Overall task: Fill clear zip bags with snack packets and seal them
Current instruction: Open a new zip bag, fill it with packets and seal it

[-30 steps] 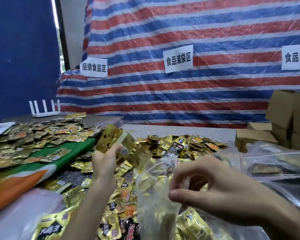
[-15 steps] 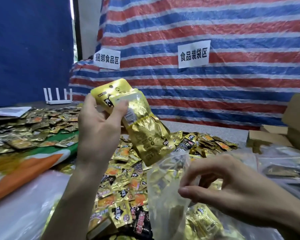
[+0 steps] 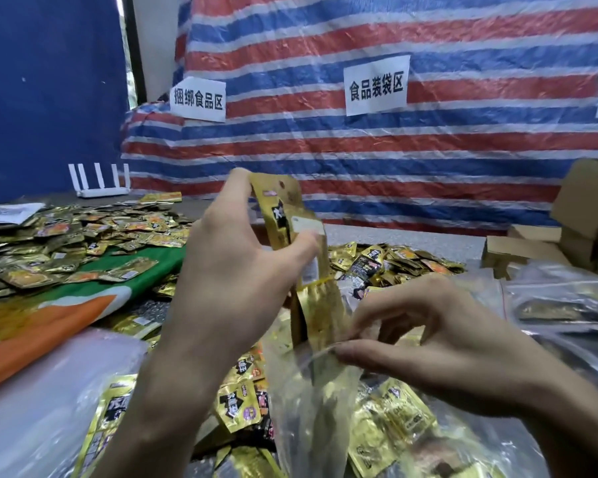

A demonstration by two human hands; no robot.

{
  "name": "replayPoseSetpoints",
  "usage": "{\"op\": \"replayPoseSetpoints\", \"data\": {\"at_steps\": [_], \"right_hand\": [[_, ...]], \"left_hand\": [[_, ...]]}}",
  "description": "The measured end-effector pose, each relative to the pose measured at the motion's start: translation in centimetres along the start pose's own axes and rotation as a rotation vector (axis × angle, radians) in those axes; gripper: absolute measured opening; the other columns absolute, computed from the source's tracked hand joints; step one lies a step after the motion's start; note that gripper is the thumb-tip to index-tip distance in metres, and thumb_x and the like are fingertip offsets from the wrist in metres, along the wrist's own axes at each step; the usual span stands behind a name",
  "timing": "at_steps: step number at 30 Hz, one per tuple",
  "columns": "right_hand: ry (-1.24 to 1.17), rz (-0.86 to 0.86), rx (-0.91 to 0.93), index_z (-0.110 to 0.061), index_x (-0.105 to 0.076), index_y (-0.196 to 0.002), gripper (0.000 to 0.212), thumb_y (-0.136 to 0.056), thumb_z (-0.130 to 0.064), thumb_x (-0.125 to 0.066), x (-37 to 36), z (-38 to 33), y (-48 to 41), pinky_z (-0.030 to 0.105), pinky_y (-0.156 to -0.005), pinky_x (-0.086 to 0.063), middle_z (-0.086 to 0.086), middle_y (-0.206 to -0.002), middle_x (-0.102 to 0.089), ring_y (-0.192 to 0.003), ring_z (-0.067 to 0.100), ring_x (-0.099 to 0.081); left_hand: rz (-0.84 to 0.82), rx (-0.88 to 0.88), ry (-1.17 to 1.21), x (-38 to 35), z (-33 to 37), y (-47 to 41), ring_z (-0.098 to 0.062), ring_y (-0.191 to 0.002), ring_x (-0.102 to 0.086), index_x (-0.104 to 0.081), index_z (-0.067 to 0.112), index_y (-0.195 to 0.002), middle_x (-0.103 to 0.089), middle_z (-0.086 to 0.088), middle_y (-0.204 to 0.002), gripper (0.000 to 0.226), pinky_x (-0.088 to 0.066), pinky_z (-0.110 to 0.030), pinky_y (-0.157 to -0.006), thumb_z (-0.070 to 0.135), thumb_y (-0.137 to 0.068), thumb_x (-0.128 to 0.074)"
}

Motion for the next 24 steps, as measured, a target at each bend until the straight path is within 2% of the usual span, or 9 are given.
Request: {"op": "replayPoseSetpoints", "data": {"at_steps": [4,7,11,14,16,18,21,23,24], "right_hand": [[0.005,0.103,0.002,-0.026,-0.078,-0.085,0.014,-0.088,-0.038,-0.072,0.1,0.1,-0.1,0.047,-0.054,-0.052,0.002,-0.066,-0.069,-0.059,0.024,-0.066],[-0.002,0.209,0.001,-0.025,-0.076,-0.080,0.018,-0.085,-0.042,-0.070,0.3,0.0,-0.1,0.051,-0.053,-0.052,0.008,-0.064,-0.069,-0.058,0.029,-0.066],[0.007,0.290,-0.008,-0.026,-0.077,-0.080,0.023,-0.080,-0.047,-0.069,0.8,-0.1,0.0,0.054,-0.058,-0.053,0.009,-0.068,-0.071,-0.063,0.031,-0.068],[0.030,0.272,0.000,-0.025,-0.078,-0.081,0.025,-0.080,-0.048,-0.068,0.6,-0.3,0.0,0.047,-0.057,-0.054,0.003,-0.068,-0.071,-0.059,0.022,-0.068],[0.059,0.254,0.001,-0.025,-0.078,-0.081,0.025,-0.081,-0.047,-0.069,0.2,-0.5,-0.1,0.042,-0.055,-0.053,-0.004,-0.067,-0.071,-0.058,0.014,-0.067],[0.069,0.248,0.000,-0.027,-0.079,-0.081,0.020,-0.081,-0.045,-0.069,0.0,-0.5,-0.2,0.040,-0.056,-0.053,-0.009,-0.068,-0.071,-0.060,0.011,-0.067],[0.047,0.265,-0.006,-0.025,-0.079,-0.079,0.023,-0.080,-0.046,-0.068,-0.1,-0.4,-0.3,0.038,-0.056,-0.053,-0.009,-0.066,-0.070,-0.059,0.011,-0.067],[0.071,0.251,-0.028,-0.025,-0.080,-0.079,0.026,-0.080,-0.048,-0.068,-0.4,-0.4,-0.4,0.036,-0.056,-0.053,-0.009,-0.065,-0.070,-0.059,0.008,-0.066],[0.079,0.255,-0.044,-0.024,-0.080,-0.079,0.025,-0.080,-0.047,-0.069,-0.5,-0.4,-0.4,0.037,-0.057,-0.054,-0.010,-0.066,-0.070,-0.060,0.008,-0.066]], "left_hand": [[-0.202,0.066,-0.038,-1.5,-0.2,0.3,-0.007,-0.066,-0.066,-0.055,0.028,-0.094,-0.070,0.012,-0.082,0.029,-0.056,-0.041,-0.056,0.029,-0.078,-0.078],[-0.288,0.089,-0.090,-1.9,-0.5,0.4,-0.015,-0.067,-0.065,-0.052,0.029,-0.089,-0.068,0.004,-0.077,0.031,-0.054,-0.050,-0.065,0.035,-0.073,-0.078],[-0.396,0.103,-0.239,-1.3,-1.0,0.2,-0.020,-0.071,-0.061,-0.046,0.032,-0.084,-0.064,0.003,-0.080,0.030,-0.052,-0.052,-0.066,0.047,-0.063,-0.063],[-0.469,0.103,-0.278,-1.1,-1.3,0.2,-0.022,-0.073,-0.062,-0.048,0.033,-0.088,-0.066,0.002,-0.085,0.031,-0.053,-0.053,-0.066,0.049,-0.065,-0.061],[-0.546,0.091,-0.352,-1.2,-1.6,0.5,-0.015,-0.069,-0.061,-0.048,0.033,-0.090,-0.065,0.008,-0.081,0.032,-0.053,-0.048,-0.064,0.059,-0.072,-0.057],[-0.593,0.066,-0.445,-1.1,-1.8,0.7,-0.006,-0.062,-0.056,-0.052,0.032,-0.084,-0.062,0.013,-0.072,0.051,-0.048,-0.039,-0.059,0.079,-0.078,-0.036],[-0.703,0.065,-0.469,-0.9,-1.6,0.9,-0.008,-0.069,-0.061,-0.065,0.023,-0.081,-0.068,0.008,-0.076,0.092,-0.052,-0.046,-0.069,0.098,-0.064,-0.014],[-0.787,0.018,-0.447,-0.6,-1.6,0.9,-0.011,-0.071,-0.062,-0.069,0.022,-0.079,-0.068,0.004,-0.076,0.086,-0.053,-0.045,-0.072,0.097,-0.065,-0.030],[-0.816,-0.011,-0.432,-0.4,-1.7,0.9,-0.010,-0.072,-0.062,-0.071,0.023,-0.077,-0.068,0.006,-0.076,0.075,-0.053,-0.038,-0.072,0.092,-0.067,-0.042]]}}
Point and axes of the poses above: each hand's wrist, its own y-axis away from the middle knuckle, its own x-axis out of the back of the hand, z = x × y, the point moved 4 cm from there along -y, towards the middle knuckle
